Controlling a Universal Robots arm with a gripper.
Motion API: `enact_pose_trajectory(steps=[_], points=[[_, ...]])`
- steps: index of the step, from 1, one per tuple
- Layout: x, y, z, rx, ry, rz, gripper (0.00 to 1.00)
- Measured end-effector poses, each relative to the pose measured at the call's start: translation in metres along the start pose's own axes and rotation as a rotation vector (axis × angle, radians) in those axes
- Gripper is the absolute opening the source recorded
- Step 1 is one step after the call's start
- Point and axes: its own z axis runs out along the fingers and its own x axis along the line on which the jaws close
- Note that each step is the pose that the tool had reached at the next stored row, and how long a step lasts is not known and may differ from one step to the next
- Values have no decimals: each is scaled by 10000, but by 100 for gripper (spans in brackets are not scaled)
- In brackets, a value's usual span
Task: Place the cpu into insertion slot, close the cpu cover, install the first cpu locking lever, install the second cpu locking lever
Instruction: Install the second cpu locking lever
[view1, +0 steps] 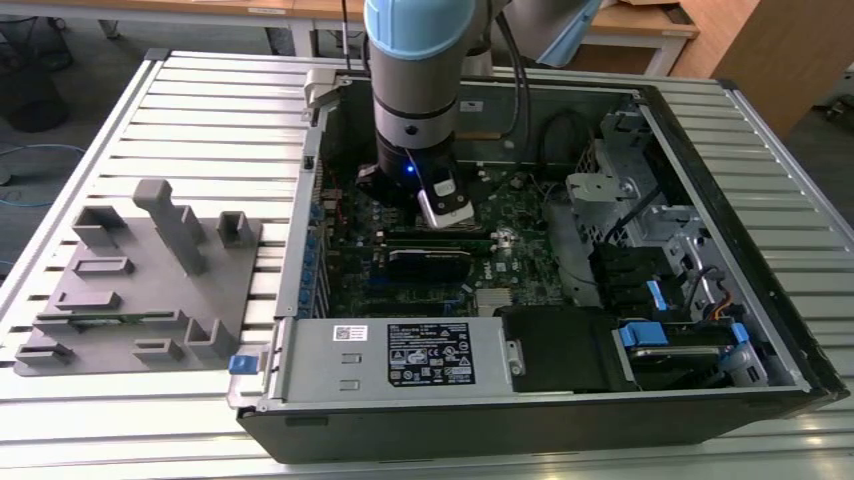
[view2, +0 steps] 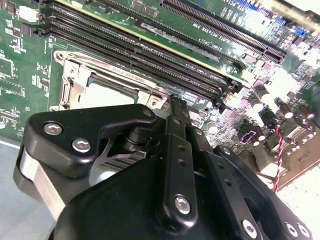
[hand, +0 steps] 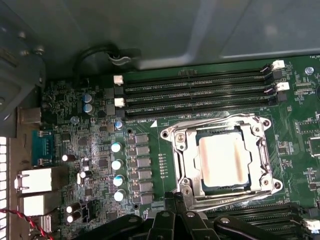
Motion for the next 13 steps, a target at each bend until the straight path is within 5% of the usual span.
enact_pose_trajectory(steps=[13], points=[[-15,-122,-16,0,1,1,10]])
